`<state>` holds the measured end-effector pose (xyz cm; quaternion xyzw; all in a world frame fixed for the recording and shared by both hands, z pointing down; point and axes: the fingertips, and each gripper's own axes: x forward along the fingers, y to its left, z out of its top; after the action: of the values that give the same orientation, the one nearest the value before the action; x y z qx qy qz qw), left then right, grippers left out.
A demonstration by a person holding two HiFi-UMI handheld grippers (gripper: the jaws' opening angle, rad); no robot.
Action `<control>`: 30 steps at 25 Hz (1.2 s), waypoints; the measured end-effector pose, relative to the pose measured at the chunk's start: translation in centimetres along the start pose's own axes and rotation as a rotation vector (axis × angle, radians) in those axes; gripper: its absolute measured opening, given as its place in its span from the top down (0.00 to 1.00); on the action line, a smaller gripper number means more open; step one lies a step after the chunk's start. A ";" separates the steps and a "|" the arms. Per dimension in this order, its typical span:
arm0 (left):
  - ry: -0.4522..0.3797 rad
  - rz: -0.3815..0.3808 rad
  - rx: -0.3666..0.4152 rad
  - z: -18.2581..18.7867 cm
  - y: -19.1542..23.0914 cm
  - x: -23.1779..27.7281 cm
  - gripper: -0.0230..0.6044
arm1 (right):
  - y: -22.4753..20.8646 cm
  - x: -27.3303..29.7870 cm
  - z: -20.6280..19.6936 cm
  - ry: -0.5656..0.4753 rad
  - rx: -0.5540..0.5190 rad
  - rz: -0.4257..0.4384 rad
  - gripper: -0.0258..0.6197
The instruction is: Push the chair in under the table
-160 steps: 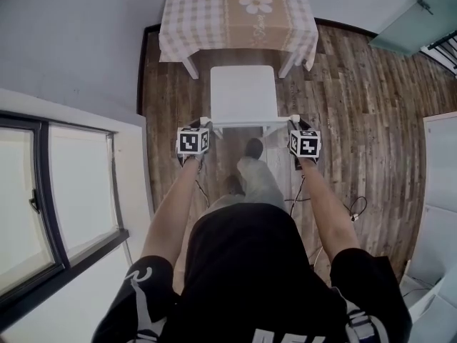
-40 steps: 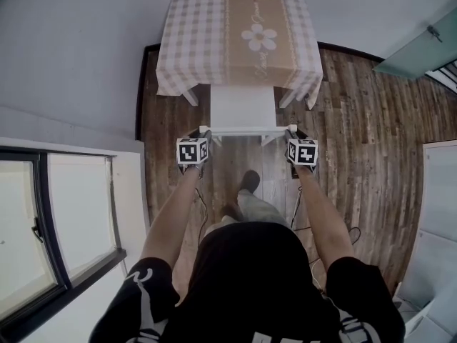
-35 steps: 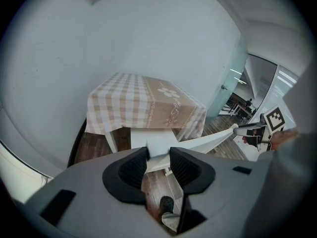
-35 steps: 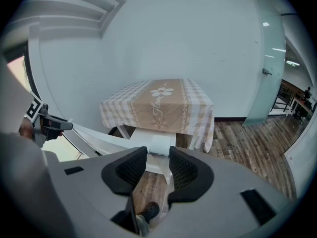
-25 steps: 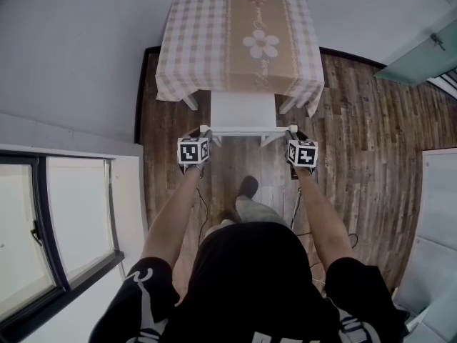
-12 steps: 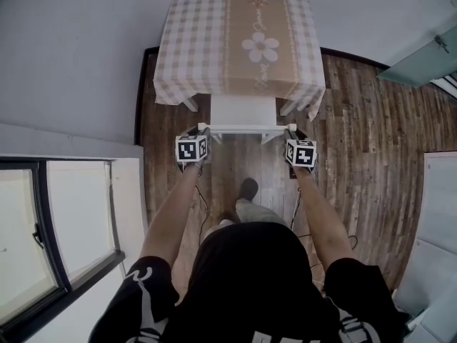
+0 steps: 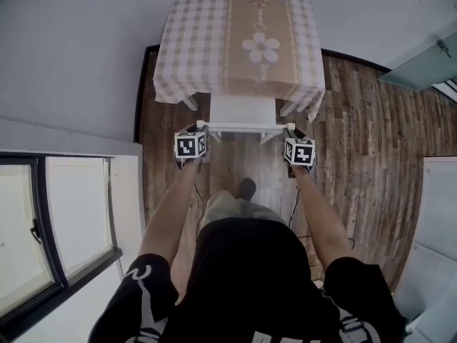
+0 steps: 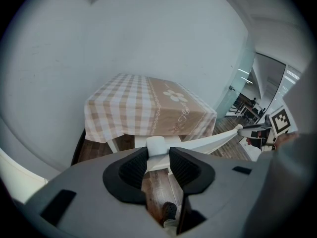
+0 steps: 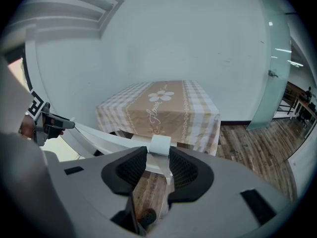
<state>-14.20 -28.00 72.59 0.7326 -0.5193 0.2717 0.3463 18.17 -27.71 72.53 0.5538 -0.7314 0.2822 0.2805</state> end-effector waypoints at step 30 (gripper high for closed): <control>0.020 -0.013 0.009 2.9 1.0 2.2 0.73 | -0.7 2.6 2.7 0.007 0.019 0.000 0.74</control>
<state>-14.36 -31.73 72.73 0.7347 -0.5097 0.2790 0.3501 17.97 -31.52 72.64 0.5557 -0.7276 0.2911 0.2778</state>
